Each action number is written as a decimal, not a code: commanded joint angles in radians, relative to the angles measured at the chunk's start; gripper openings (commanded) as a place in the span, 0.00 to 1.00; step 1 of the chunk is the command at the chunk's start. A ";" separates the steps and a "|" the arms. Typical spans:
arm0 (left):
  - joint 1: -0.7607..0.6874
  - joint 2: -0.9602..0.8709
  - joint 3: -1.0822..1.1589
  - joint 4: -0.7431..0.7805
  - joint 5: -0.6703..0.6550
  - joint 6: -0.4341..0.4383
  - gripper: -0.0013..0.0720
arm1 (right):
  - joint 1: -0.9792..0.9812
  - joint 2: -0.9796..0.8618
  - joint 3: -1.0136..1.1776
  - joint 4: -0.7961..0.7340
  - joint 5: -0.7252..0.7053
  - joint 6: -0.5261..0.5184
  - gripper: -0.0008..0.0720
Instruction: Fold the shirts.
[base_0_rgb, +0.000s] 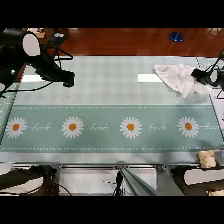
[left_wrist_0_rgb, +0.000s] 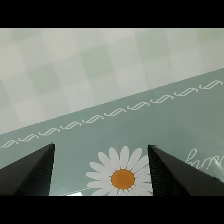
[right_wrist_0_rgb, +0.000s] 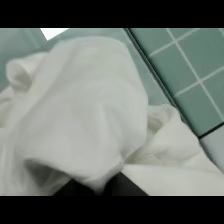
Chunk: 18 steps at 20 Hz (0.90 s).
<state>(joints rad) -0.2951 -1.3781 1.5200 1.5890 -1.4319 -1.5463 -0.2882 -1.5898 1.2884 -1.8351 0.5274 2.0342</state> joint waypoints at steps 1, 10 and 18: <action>0.000 0.060 0.010 0.000 -0.005 0.000 1.00 | -0.001 0.134 0.060 0.113 0.056 -0.206 0.04; 0.000 0.334 0.387 0.000 -0.020 -0.004 1.00 | -0.001 0.781 0.073 0.340 0.102 -0.460 0.04; 0.000 0.471 0.434 -0.015 -0.056 -0.056 1.00 | -0.001 0.998 0.073 0.196 0.266 -0.488 0.04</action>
<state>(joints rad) -0.2951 -0.9405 1.9404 1.5875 -1.4651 -1.5799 -0.2893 -0.6422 1.3613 -1.5959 0.6952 1.5715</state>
